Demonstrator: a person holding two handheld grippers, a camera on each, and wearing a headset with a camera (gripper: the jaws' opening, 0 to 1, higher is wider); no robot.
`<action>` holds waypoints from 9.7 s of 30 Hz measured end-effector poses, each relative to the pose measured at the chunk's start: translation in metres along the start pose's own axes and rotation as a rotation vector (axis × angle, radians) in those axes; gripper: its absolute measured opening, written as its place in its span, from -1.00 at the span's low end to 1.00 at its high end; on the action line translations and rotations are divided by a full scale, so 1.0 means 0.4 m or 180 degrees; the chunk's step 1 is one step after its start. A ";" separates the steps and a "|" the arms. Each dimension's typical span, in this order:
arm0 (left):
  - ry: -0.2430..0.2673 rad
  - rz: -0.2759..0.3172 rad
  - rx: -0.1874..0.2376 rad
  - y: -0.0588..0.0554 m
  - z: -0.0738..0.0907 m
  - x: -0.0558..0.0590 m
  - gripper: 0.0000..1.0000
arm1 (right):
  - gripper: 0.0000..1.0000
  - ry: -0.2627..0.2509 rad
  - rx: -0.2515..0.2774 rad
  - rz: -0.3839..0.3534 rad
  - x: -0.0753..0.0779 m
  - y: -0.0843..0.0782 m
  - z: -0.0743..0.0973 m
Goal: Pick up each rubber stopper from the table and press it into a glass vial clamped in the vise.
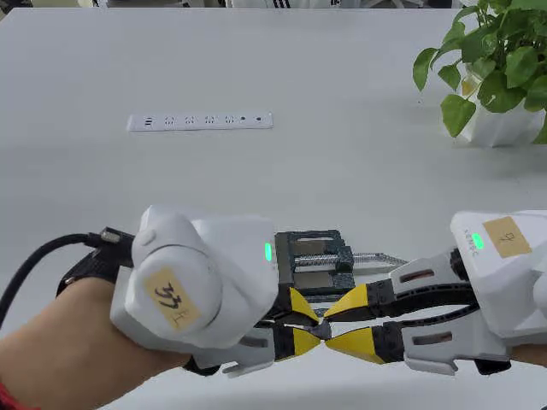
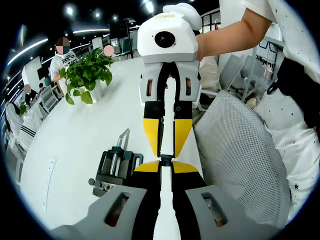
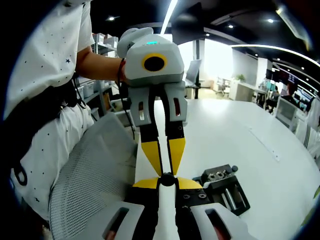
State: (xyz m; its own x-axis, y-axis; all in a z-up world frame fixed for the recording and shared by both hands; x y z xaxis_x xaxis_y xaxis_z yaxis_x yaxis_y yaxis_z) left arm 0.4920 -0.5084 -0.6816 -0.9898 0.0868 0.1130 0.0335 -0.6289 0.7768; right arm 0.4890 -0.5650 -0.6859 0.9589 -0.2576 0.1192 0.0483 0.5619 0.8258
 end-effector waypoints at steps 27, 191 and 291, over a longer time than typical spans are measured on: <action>0.0188 0.0094 0.0282 -0.021 0.016 0.003 -0.86 | -0.89 0.0051 -0.0160 0.0027 0.006 0.019 -0.019; 0.0835 0.0856 0.1820 -0.226 0.114 -0.056 0.78 | -0.85 0.0417 -0.2420 0.0984 0.251 -0.036 -0.354; 0.0811 0.0891 0.1899 -0.228 0.116 -0.074 0.68 | -1.00 0.0296 -0.2259 0.0906 0.260 -0.035 -0.351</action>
State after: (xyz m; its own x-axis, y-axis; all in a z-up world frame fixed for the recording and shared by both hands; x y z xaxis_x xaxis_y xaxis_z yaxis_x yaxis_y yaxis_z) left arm 0.5249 -0.4177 -0.7269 -0.9321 -0.2459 0.2661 0.2896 -0.0640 0.9550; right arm 0.6273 -0.4892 -0.7625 0.9793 0.0220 0.2014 -0.0661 0.9744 0.2150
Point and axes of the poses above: the centre of the closed fingertips' face, and the gripper's own axes: z roughly backward along the fingers, x roughly to its right, y roughly out of its top, the point moved 4 cm from there along z, roughly backward along the fingers, and after that the axes turned 15 degrees about -y, right-handed, at the moved point
